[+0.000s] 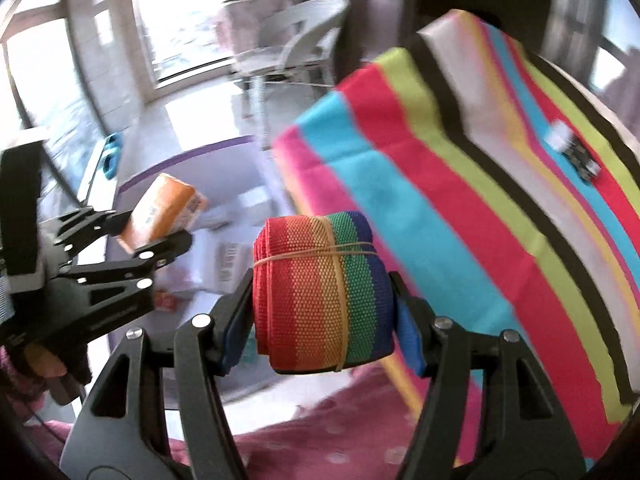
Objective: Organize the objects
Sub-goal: 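Open both tools to drop the orange pack and strap roll into the bin, then grasp the black barcode box with the right tool while the left grasps the white cube, then lift the white cube and black box and carry them over the bin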
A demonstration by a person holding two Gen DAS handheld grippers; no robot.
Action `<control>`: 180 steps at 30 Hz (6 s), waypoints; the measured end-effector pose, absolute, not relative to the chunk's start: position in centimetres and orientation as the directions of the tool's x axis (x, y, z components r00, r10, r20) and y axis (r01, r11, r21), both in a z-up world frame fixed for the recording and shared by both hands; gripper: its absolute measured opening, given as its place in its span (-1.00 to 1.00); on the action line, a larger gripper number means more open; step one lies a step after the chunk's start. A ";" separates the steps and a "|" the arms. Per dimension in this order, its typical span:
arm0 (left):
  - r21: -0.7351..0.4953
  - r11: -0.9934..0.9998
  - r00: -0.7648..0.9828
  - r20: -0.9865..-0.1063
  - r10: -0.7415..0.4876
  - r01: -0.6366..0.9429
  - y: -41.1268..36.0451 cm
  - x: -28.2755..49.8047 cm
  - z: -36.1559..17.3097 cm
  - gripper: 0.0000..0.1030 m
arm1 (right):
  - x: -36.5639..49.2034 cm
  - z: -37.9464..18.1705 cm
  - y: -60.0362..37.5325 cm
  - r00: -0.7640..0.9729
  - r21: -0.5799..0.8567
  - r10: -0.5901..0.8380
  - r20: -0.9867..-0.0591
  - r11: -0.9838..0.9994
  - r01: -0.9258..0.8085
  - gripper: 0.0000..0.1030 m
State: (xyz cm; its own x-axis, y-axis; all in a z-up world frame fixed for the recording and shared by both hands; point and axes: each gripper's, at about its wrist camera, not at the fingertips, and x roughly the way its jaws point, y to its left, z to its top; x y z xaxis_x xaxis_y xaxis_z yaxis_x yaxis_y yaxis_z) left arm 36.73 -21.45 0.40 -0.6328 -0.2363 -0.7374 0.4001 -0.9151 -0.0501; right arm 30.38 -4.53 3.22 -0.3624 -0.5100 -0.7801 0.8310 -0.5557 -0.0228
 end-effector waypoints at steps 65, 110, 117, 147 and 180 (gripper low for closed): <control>-0.007 -0.999 -0.584 -0.812 -0.020 0.044 -3.0 3.7 0.0 0.99 | -8.8 1.1 16.0 -0.447 0.070 -0.320 -0.835 -0.869 0.490 -0.17; 0.042 -0.998 -0.653 -0.757 0.002 -0.052 1.8 -7.1 2.2 -0.32 | -7.1 -1.1 16.9 -0.581 -0.012 -0.239 -0.778 -0.919 0.394 -0.16; 0.025 -0.999 -0.635 -0.773 0.010 -0.047 -0.2 0.1 2.3 -0.32 | -7.2 -1.3 17.0 -0.582 -0.015 -0.238 -0.778 -0.919 0.395 -0.16; 0.010 -0.999 -0.635 -0.771 -0.042 0.053 -0.5 -0.9 0.9 -0.27 | -6.3 -1.3 16.4 -0.584 -0.059 -0.173 -0.793 -0.932 0.357 -0.17; -0.059 -0.998 -0.708 -0.705 0.028 0.019 -2.2 13.6 3.7 -0.31 | 13.9 2.5 16.5 -0.608 0.060 -0.272 -0.746 -0.937 0.345 -0.17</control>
